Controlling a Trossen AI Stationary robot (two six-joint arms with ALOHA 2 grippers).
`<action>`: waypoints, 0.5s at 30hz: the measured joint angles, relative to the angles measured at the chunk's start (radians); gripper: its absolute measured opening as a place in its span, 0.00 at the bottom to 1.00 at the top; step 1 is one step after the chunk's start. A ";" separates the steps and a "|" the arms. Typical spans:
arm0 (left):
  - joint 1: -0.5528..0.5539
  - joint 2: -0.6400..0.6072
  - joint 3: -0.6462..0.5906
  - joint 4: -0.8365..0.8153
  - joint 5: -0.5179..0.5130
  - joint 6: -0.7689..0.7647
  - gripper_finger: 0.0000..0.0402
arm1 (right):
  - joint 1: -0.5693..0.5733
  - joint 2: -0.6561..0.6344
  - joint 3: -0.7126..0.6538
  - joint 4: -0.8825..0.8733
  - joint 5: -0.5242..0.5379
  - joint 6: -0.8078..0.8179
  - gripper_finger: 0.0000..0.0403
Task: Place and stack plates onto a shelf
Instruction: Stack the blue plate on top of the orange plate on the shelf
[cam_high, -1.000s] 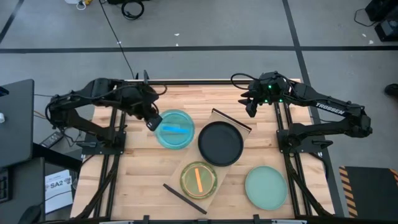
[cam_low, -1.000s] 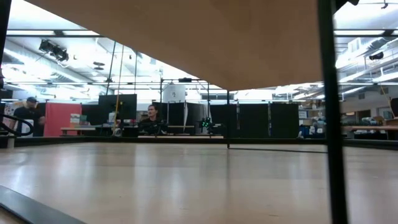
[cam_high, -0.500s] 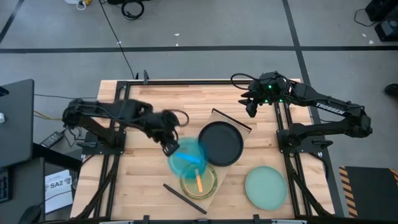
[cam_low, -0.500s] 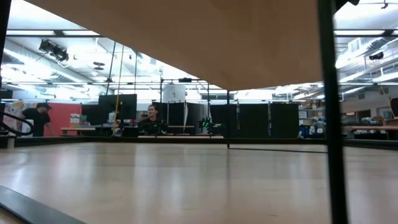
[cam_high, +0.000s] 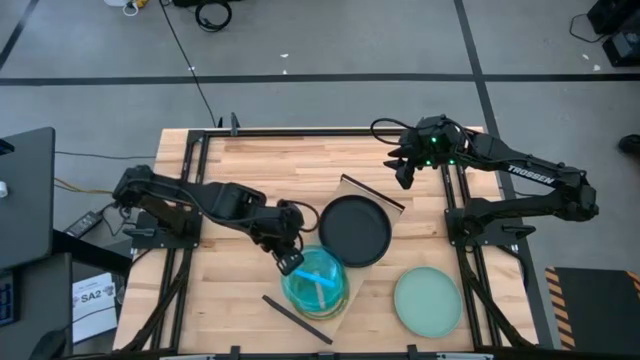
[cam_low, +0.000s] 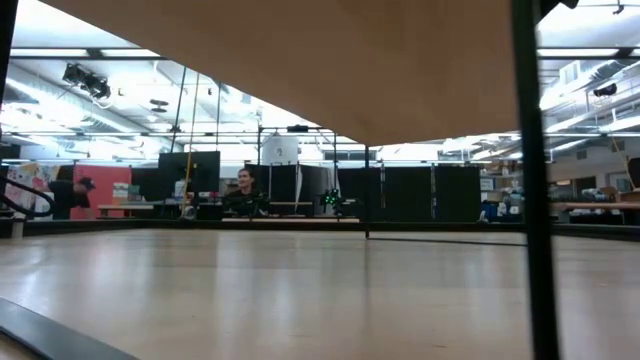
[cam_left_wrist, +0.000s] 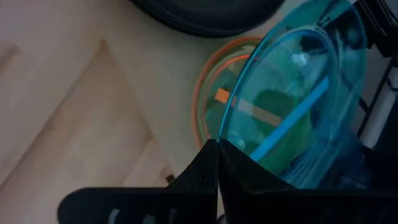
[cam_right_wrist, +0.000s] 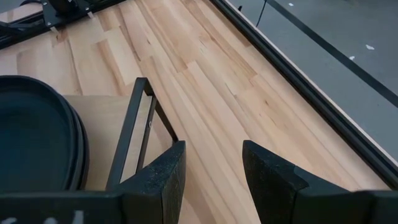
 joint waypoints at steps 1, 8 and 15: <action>-0.004 0.008 0.000 0.012 0.005 -0.001 0.01 | 0.001 0.000 0.000 0.000 0.000 0.000 0.41; -0.029 0.051 0.000 0.068 0.024 -0.023 0.01 | 0.001 0.000 0.000 -0.011 0.000 0.000 0.41; -0.034 0.079 0.000 0.088 0.028 -0.045 0.01 | 0.001 0.000 0.000 -0.021 0.000 0.000 0.41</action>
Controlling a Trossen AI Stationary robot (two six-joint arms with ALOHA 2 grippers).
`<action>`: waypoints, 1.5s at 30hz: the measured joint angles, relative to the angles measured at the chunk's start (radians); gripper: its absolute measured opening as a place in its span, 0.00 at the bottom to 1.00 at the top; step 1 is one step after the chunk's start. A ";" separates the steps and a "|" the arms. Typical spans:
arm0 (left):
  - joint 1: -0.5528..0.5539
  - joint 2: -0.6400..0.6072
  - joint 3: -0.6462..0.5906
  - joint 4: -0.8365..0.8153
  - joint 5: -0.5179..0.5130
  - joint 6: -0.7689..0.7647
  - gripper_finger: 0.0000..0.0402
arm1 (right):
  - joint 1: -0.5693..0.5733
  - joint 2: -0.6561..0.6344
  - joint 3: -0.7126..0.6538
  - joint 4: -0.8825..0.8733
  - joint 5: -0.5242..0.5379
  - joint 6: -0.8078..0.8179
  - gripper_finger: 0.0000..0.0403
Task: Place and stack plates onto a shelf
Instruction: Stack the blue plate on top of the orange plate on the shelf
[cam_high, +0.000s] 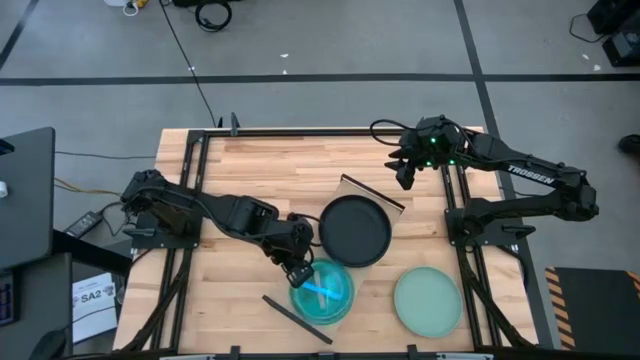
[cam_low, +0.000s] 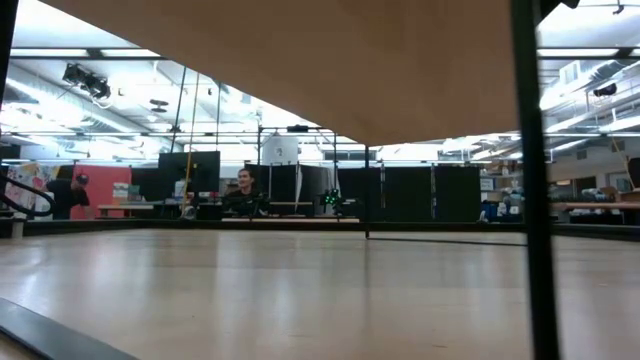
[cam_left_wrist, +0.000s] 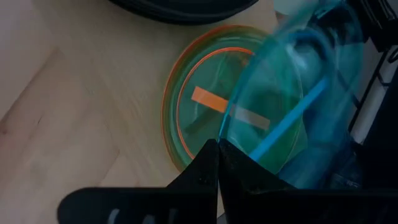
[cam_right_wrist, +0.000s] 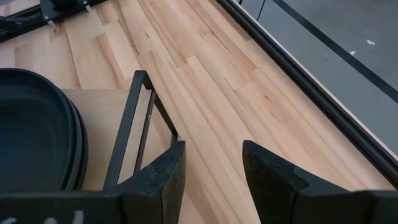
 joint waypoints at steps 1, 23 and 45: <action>0.000 0.000 0.000 0.000 0.000 0.000 0.01 | 0.000 0.000 0.000 0.000 0.000 0.000 0.41; 0.000 0.000 0.000 0.002 -0.006 0.012 0.03 | 0.000 0.000 0.000 -0.005 0.000 0.000 0.41; 0.000 -0.002 0.000 0.001 -0.029 0.011 0.15 | 0.000 0.000 0.000 -0.005 0.000 0.000 0.41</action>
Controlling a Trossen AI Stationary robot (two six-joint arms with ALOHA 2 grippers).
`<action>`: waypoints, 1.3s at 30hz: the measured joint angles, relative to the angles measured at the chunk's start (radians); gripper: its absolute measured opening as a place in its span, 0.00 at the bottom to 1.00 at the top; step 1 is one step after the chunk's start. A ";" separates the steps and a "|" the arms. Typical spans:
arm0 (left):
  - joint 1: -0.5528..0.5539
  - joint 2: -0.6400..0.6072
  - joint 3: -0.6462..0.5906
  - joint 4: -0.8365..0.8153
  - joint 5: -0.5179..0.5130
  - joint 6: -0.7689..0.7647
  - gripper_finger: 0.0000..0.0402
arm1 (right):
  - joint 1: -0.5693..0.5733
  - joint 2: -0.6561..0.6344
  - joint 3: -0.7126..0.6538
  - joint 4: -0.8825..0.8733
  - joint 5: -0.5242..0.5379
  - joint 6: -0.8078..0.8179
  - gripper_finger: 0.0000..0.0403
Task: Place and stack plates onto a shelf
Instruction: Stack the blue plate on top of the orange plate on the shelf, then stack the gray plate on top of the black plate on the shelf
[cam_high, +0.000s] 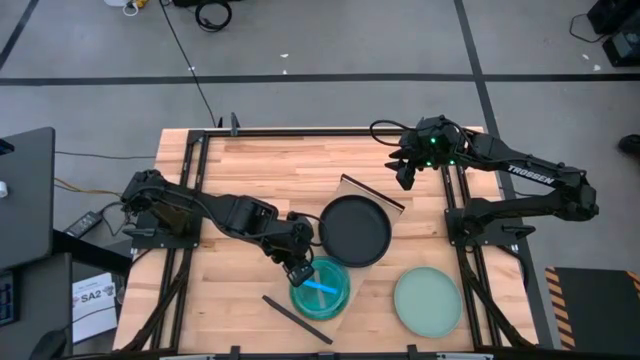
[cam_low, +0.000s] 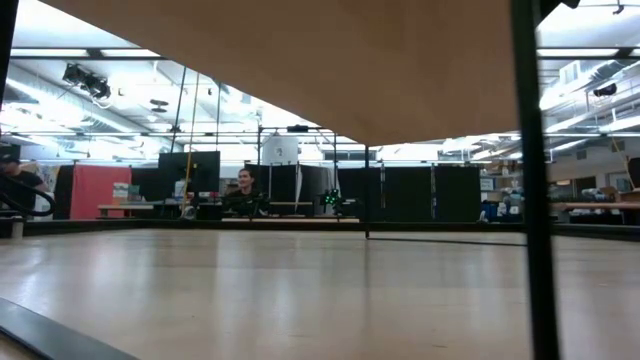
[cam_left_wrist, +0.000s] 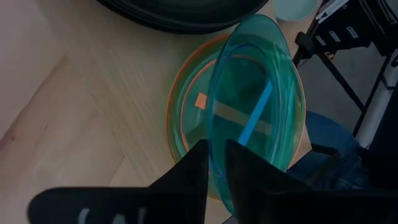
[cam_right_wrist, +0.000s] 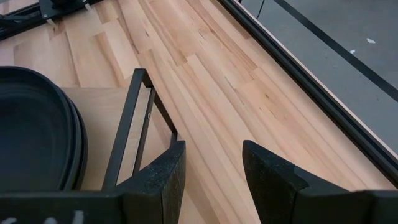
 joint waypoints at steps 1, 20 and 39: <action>0.000 0.000 0.000 0.000 0.000 0.000 0.16 | 0.000 0.000 0.000 0.000 0.000 0.000 0.41; 0.000 0.000 0.000 -0.004 -0.015 0.000 0.38 | 0.000 0.000 0.000 0.000 0.000 0.000 0.41; 0.099 -0.032 0.002 -0.034 -0.072 0.335 0.39 | 0.000 -0.084 0.000 -0.108 0.001 0.000 0.41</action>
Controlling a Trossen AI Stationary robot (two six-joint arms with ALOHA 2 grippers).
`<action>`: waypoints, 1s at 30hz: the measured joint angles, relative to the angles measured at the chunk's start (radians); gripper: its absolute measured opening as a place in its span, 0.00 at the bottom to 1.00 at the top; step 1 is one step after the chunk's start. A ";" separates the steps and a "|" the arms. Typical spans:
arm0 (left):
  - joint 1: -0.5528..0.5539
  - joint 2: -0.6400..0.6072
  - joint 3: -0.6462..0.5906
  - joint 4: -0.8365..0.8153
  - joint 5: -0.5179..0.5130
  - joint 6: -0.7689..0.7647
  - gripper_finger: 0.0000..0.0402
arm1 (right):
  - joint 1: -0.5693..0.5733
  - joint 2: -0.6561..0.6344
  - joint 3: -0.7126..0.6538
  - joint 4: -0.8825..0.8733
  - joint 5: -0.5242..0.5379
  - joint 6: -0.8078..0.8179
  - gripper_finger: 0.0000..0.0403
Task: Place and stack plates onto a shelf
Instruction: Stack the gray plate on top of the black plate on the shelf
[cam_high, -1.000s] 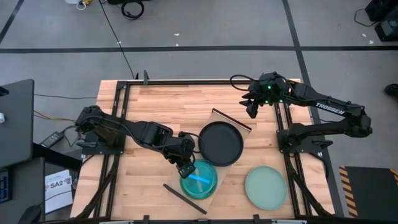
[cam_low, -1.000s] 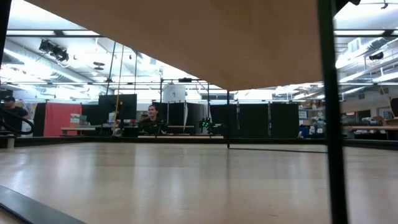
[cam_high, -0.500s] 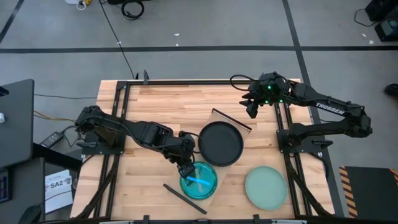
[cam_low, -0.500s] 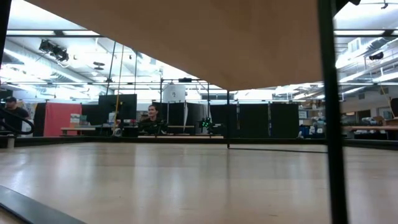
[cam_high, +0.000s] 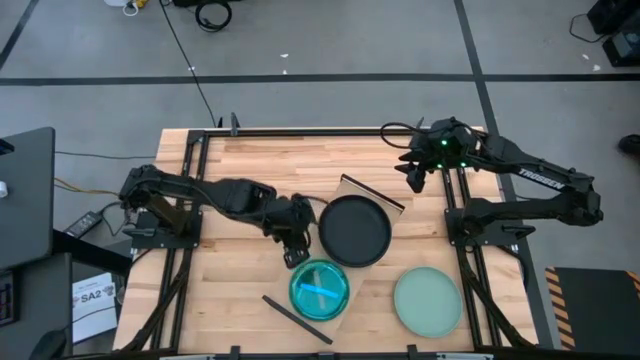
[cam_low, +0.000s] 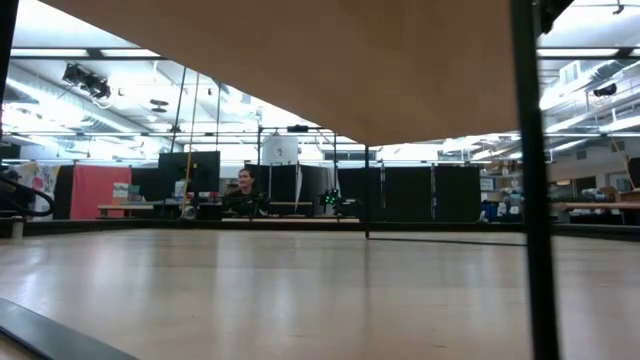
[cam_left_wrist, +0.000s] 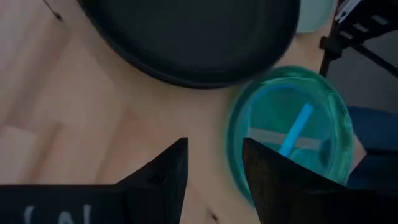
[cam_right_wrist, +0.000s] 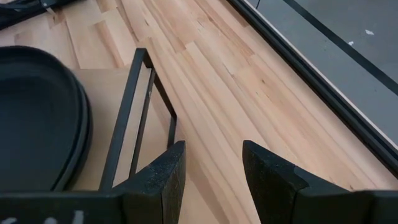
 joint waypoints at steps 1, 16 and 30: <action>0.013 -0.012 0.000 -0.004 0.001 0.027 0.39 | 0.000 -0.016 0.000 -0.009 0.000 0.004 0.41; 0.144 -0.190 -0.096 -0.079 -0.060 0.336 0.39 | 0.159 -0.188 0.000 -0.124 0.009 0.197 0.41; 0.240 -0.521 -0.598 0.228 -0.059 0.256 0.39 | 0.499 -0.202 0.000 -0.298 0.101 0.483 0.41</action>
